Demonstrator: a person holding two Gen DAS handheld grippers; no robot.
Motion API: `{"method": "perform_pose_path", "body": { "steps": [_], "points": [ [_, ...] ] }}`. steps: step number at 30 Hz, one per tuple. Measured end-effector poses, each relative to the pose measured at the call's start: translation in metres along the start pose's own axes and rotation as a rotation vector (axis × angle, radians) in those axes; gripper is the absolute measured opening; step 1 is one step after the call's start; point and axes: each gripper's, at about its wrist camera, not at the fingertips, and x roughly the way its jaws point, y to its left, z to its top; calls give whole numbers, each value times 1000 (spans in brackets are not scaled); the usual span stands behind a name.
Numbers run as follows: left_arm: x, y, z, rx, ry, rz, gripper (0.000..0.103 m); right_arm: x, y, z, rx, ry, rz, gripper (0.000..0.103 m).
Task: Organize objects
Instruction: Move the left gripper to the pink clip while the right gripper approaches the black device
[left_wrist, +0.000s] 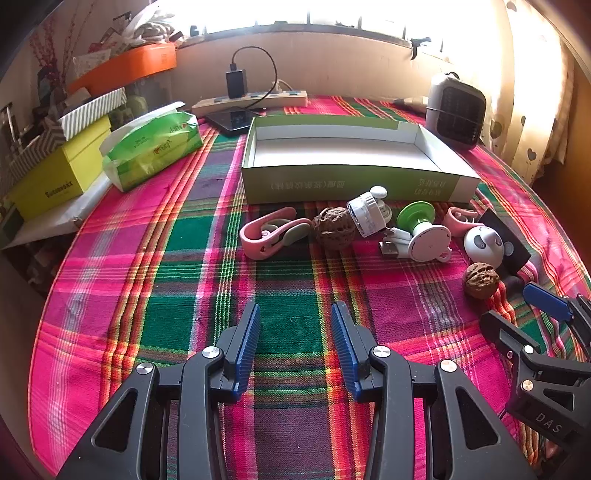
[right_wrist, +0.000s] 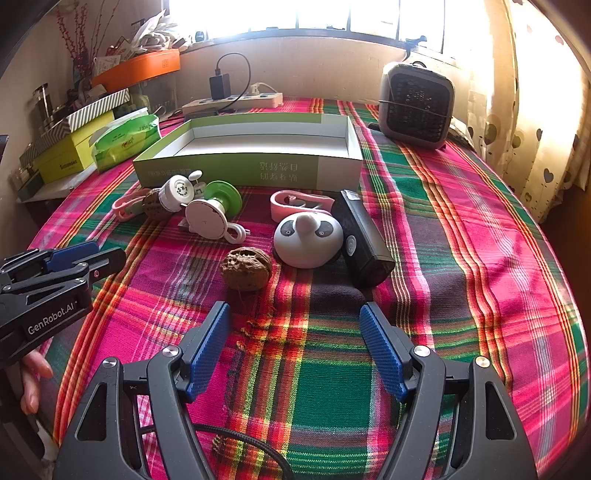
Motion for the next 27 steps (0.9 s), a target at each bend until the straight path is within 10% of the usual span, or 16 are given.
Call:
{"method": "perform_pose_path", "body": {
  "steps": [27],
  "points": [
    [-2, 42, 19, -39, -25, -57, 38, -15, -45, 20, 19, -63, -31, 72]
  ]
}}
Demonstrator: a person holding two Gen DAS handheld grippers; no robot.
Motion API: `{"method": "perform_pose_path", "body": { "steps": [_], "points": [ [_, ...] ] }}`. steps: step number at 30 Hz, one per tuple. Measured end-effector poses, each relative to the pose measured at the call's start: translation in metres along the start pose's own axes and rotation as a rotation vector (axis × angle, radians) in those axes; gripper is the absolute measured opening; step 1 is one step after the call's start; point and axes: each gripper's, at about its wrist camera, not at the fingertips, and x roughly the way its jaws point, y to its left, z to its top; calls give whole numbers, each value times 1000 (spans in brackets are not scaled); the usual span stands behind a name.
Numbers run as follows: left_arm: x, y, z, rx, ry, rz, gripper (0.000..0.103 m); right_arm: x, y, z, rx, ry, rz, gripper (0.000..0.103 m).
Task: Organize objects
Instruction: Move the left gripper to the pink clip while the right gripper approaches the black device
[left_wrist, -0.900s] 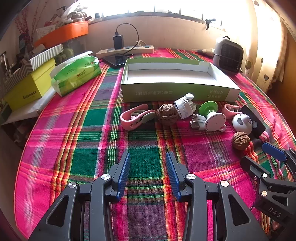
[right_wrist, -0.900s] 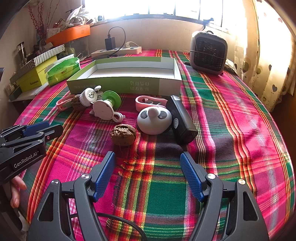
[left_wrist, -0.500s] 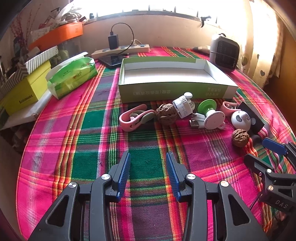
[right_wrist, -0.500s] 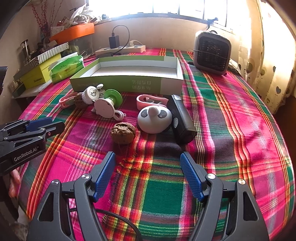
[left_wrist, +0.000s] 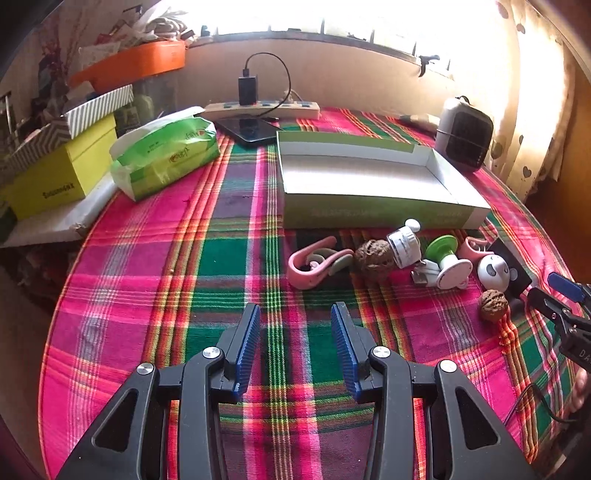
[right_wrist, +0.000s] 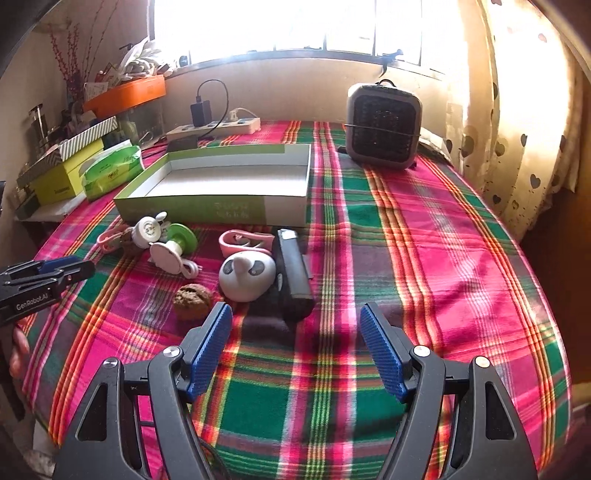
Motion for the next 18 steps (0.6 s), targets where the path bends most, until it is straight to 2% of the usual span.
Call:
{"method": "perform_pose_path", "body": {
  "steps": [6, 10, 13, 18],
  "points": [
    [2, 11, 13, 6, -16, -3, 38, 12, -7, 10, 1, 20, -14, 63],
    [8, 11, 19, 18, -12, -44, 38, 20, -10, 12, 3, 41, 2, 62],
    [12, 9, 23, 28, -10, -64, 38, 24, -10, 13, -2, 52, 9, 55],
    [23, 8, 27, 54, 10, -93, 38, 32, -11, 16, -5, 70, 30, 52]
  ]
}}
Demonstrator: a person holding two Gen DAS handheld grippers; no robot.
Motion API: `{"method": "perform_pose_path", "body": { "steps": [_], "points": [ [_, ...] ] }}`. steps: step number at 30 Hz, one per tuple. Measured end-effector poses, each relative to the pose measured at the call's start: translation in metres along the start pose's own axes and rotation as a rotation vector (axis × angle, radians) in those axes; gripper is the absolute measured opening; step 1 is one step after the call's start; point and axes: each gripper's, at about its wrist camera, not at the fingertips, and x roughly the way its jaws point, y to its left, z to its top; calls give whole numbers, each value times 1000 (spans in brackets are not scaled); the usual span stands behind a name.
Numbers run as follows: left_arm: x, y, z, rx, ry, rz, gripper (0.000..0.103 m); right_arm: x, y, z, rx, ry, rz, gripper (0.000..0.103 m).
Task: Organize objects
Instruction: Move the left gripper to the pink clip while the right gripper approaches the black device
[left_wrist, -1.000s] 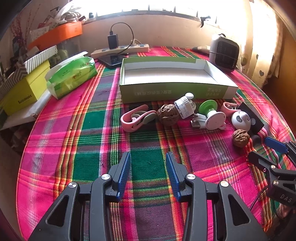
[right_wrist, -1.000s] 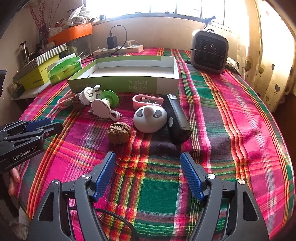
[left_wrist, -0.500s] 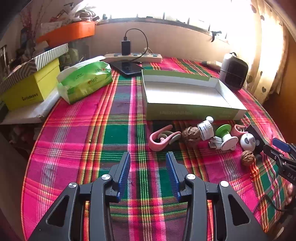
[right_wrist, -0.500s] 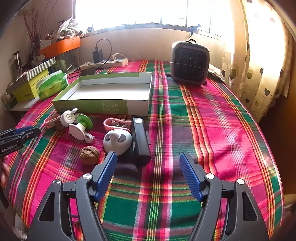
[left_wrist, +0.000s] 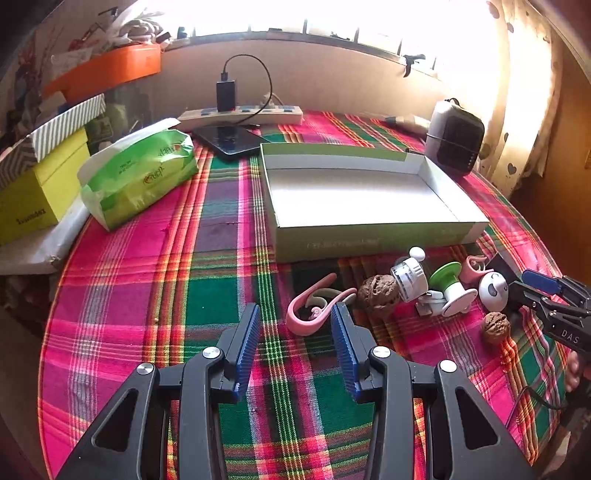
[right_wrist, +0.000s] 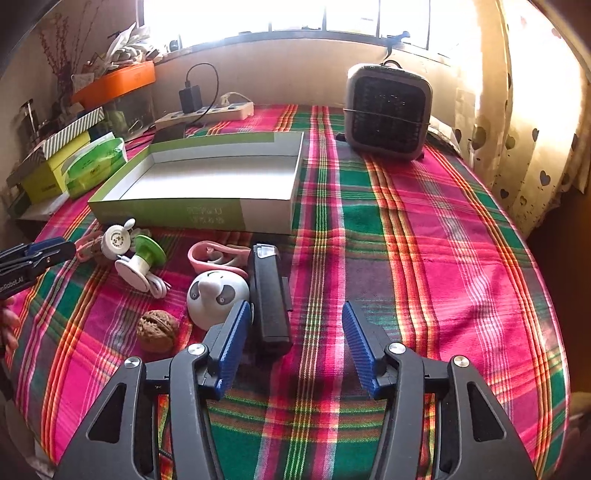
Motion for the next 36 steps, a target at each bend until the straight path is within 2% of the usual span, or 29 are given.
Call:
{"method": "perform_pose_path", "body": {
  "steps": [13, 21, 25, 36],
  "points": [
    [11, -5, 9, 70, 17, -22, 38, 19, -4, 10, 0, 40, 35, 51],
    [18, -14, 7, 134, 53, -42, 38, 22, -2, 14, -10, 47, 49, 42],
    [21, -13, 9, 137, 58, -19, 38, 23, 0, 15, -15, 47, 51, 37],
    [30, -14, 16, 139, 66, 8, 38, 25, -1, 18, -10, 48, 54, 36]
  ]
}}
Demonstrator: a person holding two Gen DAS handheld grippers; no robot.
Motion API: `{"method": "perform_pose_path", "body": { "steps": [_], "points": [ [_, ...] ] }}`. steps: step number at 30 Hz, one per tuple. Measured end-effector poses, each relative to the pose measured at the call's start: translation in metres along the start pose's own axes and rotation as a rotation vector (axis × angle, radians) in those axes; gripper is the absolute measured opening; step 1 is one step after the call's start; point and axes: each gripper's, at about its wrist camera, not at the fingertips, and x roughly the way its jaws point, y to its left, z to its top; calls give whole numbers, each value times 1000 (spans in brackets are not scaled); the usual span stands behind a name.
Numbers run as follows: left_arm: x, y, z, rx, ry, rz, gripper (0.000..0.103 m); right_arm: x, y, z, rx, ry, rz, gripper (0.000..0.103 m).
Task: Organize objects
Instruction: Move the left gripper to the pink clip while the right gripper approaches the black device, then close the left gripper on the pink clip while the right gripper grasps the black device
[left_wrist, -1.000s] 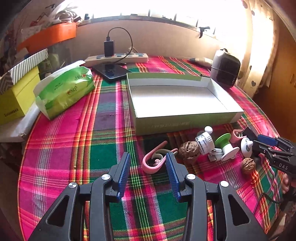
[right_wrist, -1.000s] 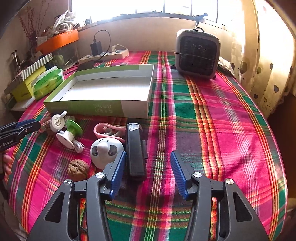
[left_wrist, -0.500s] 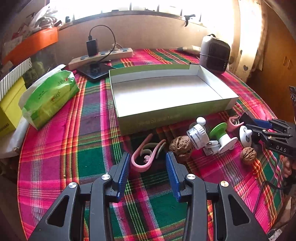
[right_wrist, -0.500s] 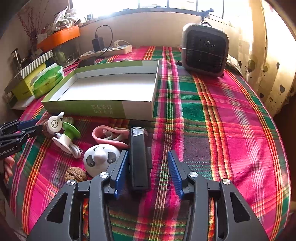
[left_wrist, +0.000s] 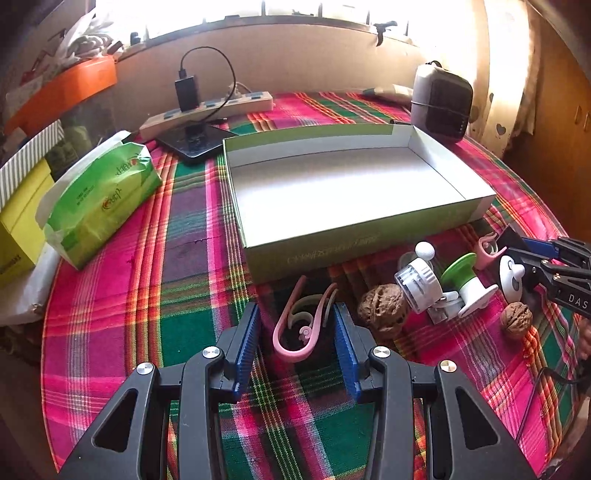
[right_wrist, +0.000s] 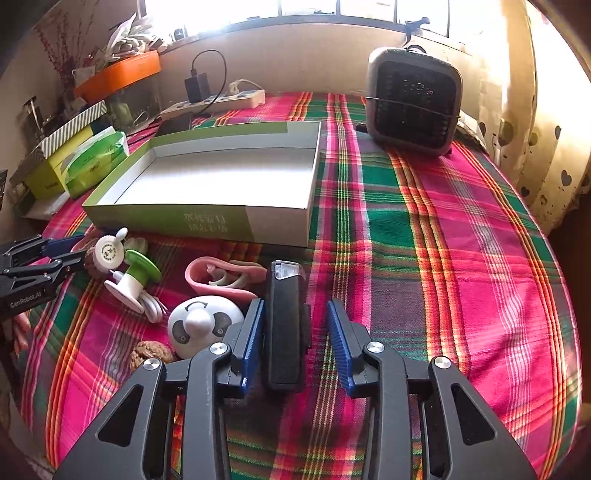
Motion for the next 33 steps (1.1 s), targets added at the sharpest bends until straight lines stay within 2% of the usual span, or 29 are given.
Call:
{"method": "perform_pose_path", "body": {
  "steps": [4, 7, 12, 33],
  "points": [
    [1, -2, 1, 1, 0, 24, 38, 0, 1, 0, 3, -1, -4, 36],
    [2, -1, 2, -19, 4, 36, 36, 0, 0, 0, 12, -2, -7, 29],
    [2, 0, 3, -34, 8, 51, 22, -1, -2, -1, 22, -4, -5, 25],
    [-4, -7, -5, -92, 7, 80, 21, -5, 3, -7, 41, -9, -2, 25]
  ]
}}
